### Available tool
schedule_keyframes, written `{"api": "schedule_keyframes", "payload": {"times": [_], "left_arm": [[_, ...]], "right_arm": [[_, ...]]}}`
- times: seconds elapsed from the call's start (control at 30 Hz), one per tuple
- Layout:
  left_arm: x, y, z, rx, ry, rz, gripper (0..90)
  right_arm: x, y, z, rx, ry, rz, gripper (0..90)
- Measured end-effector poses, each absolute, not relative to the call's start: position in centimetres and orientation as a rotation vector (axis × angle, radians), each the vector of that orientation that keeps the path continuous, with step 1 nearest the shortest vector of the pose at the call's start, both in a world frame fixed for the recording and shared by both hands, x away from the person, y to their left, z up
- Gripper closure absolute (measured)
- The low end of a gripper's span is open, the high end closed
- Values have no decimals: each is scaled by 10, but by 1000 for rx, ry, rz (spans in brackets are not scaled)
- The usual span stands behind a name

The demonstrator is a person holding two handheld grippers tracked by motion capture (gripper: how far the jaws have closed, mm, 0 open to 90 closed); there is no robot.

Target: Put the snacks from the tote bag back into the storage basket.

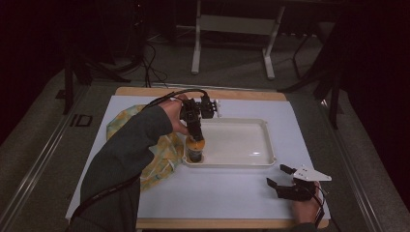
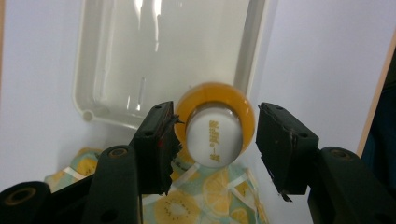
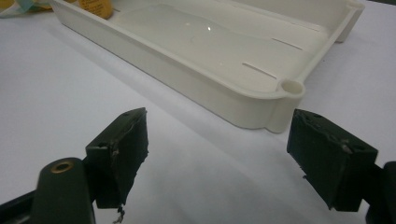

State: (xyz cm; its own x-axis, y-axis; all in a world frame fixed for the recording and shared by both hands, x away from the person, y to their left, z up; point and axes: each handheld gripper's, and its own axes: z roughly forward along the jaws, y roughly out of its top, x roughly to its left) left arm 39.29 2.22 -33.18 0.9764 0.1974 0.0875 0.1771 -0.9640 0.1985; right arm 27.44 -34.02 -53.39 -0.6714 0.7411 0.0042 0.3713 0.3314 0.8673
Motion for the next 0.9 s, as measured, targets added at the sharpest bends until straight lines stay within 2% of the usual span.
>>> {"api": "schedule_keyframes", "payload": {"times": [0.9], "left_arm": [[368, 27, -301, 2777, 204, 261, 460]], "right_arm": [[274, -340, -534, 982, 2204, 1286, 201]]}}
